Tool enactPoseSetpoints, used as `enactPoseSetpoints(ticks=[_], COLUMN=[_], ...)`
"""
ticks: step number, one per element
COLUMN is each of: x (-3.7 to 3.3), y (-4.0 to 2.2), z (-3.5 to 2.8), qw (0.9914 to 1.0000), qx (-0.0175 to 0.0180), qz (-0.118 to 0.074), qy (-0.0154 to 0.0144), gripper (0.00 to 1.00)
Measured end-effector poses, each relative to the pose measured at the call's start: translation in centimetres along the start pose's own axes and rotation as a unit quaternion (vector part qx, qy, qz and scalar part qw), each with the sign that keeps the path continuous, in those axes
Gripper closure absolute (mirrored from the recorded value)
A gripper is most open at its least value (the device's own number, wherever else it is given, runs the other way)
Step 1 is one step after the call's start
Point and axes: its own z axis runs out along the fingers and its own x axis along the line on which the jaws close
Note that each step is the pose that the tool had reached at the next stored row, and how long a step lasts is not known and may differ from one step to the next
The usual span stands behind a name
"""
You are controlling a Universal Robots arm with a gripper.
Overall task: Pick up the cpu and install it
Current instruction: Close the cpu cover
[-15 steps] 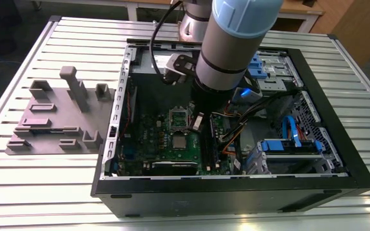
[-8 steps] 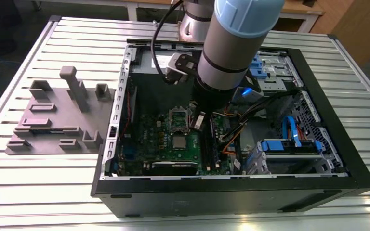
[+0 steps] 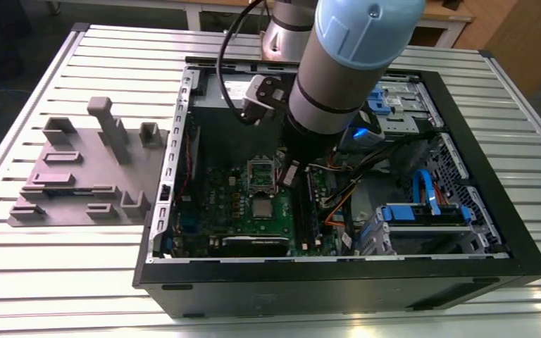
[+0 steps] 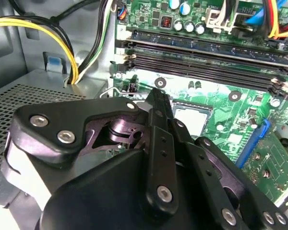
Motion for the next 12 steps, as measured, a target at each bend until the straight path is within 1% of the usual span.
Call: enactPoseSetpoints(ticks=[3, 4, 6, 10, 12], x=[-0.13, -0.17, -0.24, -0.34, -0.40], y=[-0.15, -0.18, -0.24, -0.36, -0.36], z=[0.04, 0.07, 0.12, 0.20, 0.23], qw=[1.00000, 1.00000, 0.99999, 0.99999, 0.99999], qx=[0.0000, -0.0003, -0.0013, -0.0015, -0.0020], qz=[0.000, -0.001, -0.001, -0.001, -0.002], qy=[0.0001, -0.0004, -0.0027, -0.0029, -0.0040], gripper=[0.90, 0.90, 0.90, 0.90, 0.90])
